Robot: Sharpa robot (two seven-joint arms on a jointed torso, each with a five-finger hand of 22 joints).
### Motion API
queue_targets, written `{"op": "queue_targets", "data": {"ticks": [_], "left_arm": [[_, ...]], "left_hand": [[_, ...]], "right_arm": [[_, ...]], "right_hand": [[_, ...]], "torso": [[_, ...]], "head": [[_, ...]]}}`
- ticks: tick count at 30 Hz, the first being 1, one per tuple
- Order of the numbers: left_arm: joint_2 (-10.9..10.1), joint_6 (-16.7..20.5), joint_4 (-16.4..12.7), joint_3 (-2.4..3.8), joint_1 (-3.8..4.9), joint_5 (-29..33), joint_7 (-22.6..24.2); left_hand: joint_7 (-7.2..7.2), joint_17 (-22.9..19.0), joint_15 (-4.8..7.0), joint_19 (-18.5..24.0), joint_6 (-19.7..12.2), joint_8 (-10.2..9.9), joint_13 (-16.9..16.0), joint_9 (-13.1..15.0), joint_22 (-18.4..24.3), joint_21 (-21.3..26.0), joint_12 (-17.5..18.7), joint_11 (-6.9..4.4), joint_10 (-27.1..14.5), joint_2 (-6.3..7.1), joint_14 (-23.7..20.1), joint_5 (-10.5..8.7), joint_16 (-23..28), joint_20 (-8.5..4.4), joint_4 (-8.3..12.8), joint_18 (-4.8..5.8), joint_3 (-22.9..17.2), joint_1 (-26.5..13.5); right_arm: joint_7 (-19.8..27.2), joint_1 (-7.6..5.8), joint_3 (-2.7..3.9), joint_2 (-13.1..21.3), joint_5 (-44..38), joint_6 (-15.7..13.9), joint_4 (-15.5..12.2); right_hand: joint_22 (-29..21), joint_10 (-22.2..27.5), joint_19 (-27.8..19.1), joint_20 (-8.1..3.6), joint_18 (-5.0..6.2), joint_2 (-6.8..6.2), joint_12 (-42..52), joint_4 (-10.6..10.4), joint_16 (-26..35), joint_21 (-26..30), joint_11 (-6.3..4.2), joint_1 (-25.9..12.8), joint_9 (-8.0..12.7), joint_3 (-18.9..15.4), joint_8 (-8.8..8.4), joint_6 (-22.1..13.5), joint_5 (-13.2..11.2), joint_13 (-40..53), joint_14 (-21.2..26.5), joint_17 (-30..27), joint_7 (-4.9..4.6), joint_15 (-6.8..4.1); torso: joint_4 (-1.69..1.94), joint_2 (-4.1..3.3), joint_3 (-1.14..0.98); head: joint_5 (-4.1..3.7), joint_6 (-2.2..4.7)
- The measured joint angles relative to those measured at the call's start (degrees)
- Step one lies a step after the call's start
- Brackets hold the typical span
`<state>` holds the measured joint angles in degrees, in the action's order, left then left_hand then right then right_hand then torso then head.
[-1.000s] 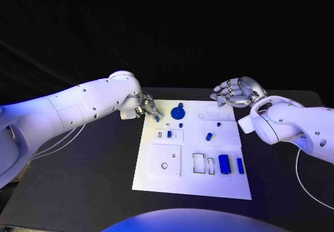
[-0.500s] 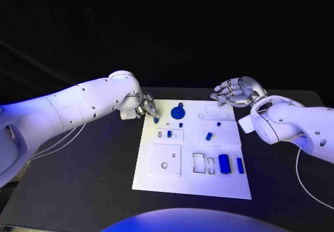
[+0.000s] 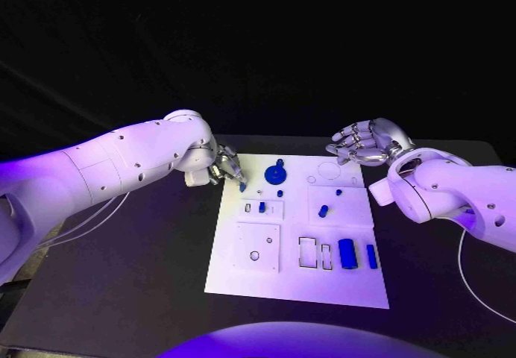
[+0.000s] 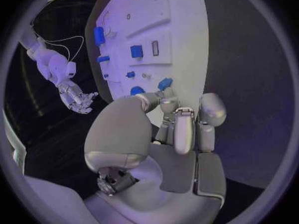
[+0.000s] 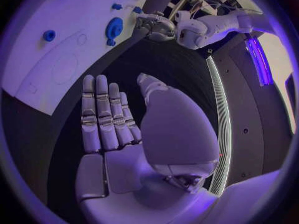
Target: Assemble the parts on the task board
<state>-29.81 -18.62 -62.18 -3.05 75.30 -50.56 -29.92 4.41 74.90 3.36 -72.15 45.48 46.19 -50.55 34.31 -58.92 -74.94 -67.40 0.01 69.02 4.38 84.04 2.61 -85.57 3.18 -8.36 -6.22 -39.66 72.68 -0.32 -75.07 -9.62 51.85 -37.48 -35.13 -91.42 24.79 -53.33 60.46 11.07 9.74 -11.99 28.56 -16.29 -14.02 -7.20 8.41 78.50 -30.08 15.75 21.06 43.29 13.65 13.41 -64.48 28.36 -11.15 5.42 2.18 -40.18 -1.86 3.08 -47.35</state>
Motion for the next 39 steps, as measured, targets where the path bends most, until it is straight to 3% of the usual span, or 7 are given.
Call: {"op": "queue_targets", "data": {"ticks": [9,13,17,23,30,35,39], "left_arm": [[-0.20,0.62,-0.18,0.01,-0.02,0.72,0.26],[-0.33,0.85,-0.17,0.01,-0.02,0.83,0.27],[-0.42,1.03,-0.17,0.01,-0.03,0.86,0.28],[-0.50,1.16,-0.18,0.01,-0.03,0.87,0.33],[-0.64,1.15,-0.37,0.01,-0.03,0.71,0.47],[-0.95,1.11,-0.81,0.01,-0.04,0.22,0.78],[-1.38,1.17,-1.24,0.01,-0.07,-0.75,1.32]], "left_hand": [[0.01,0.00,0.00,0.00,0.00,0.22,0.10,0.21,0.02,-0.22,-0.23,0.00,0.00,0.99,0.00,0.00,0.00,0.00,-0.42,0.00,-0.54,-1.04],[-0.07,0.00,0.00,0.00,-0.07,0.40,0.49,0.35,0.45,-0.22,-0.23,0.00,0.00,1.73,0.00,0.00,0.00,0.00,0.60,0.00,-2.17,-3.90],[-0.40,0.00,0.00,0.02,-0.38,0.38,0.75,0.16,0.70,-0.22,-0.23,-0.01,0.00,2.76,0.00,0.06,0.00,0.03,-1.70,0.00,0.13,-6.71],[-0.32,0.00,0.00,0.20,-0.31,0.38,0.77,-0.12,0.90,0.00,-0.23,0.22,-0.23,3.59,0.00,0.06,0.00,0.20,-3.19,0.00,2.47,-8.58],[0.20,0.00,-0.24,0.71,-0.42,-0.23,1.51,-0.52,1.42,0.31,-0.22,0.93,-0.99,5.53,-0.17,0.06,0.23,0.29,-5.22,0.00,6.74,-10.52],[1.22,0.00,-0.83,2.14,-1.45,-2.31,5.58,-1.85,3.37,1.82,2.54,1.39,-4.29,6.35,0.01,0.06,0.69,0.90,-7.45,0.00,11.49,-11.34],[1.22,0.00,-1.24,2.38,-1.45,-2.72,6.71,-2.47,4.20,2.18,3.05,1.63,-4.96,6.67,0.00,0.06,1.04,1.14,-8.16,0.00,14.26,-11.31]], "right_arm": [[0.05,0.04,0.00,0.00,0.02,-0.01,0.02],[0.06,0.05,0.00,0.04,0.03,-0.01,0.02],[0.07,0.05,0.00,0.06,0.03,-0.01,0.02],[0.09,0.05,0.00,0.07,0.04,-0.02,0.02],[0.11,0.06,0.00,0.10,0.04,-0.02,0.02],[0.13,0.07,0.00,0.11,0.04,-0.02,0.02],[0.15,0.10,0.00,0.16,0.05,-0.01,0.02]], "right_hand": [[-0.01,0.00,0.00,0.00,0.00,0.00,0.00,0.00,0.00,0.00,0.00,0.00,0.00,0.00,0.00,-0.02,0.00,-0.01,0.00,0.00,-0.02,0.00],[-0.13,0.00,0.00,0.00,0.00,0.00,0.00,0.00,0.00,0.00,0.00,0.00,0.00,0.00,0.00,-0.15,0.00,-0.18,0.00,-0.07,-0.14,0.00],[-0.13,0.00,0.00,0.00,0.00,0.00,0.00,0.00,0.00,0.00,0.00,0.00,0.00,0.00,0.00,-0.14,0.00,-0.18,0.00,-0.07,-0.14,0.00],[-0.13,0.00,0.00,0.00,0.00,0.00,0.00,0.00,0.00,0.00,0.00,0.00,0.05,0.00,0.00,-0.14,0.00,-0.23,0.00,-0.07,-0.14,0.00],[-0.23,0.00,0.00,0.00,0.00,0.00,0.00,0.00,0.00,0.00,0.00,0.00,0.05,0.00,0.00,-0.14,0.00,-0.31,0.00,-0.06,-0.14,0.00],[-0.30,0.00,0.00,0.00,0.00,0.00,0.00,0.00,0.31,0.24,0.00,0.00,0.04,0.00,0.00,-0.14,0.00,-0.41,0.00,-0.14,-0.14,0.00],[-0.30,0.00,0.00,0.00,0.00,0.00,0.00,0.00,0.31,0.24,0.00,0.00,0.04,0.00,0.00,-0.14,0.00,-0.40,0.00,-0.14,-0.14,0.00]], "torso": [[-0.10,-0.04,0.01],[-0.09,-0.06,0.01],[-0.07,-0.07,0.01],[-0.07,-0.08,0.02],[-0.08,-0.09,0.03],[-0.08,-0.08,0.04],[-0.09,-0.08,0.04]], "head": [[0.11,0.16],[0.12,0.20],[0.12,0.21],[0.09,0.26],[0.13,0.27],[0.14,0.25],[0.14,0.34]]}}
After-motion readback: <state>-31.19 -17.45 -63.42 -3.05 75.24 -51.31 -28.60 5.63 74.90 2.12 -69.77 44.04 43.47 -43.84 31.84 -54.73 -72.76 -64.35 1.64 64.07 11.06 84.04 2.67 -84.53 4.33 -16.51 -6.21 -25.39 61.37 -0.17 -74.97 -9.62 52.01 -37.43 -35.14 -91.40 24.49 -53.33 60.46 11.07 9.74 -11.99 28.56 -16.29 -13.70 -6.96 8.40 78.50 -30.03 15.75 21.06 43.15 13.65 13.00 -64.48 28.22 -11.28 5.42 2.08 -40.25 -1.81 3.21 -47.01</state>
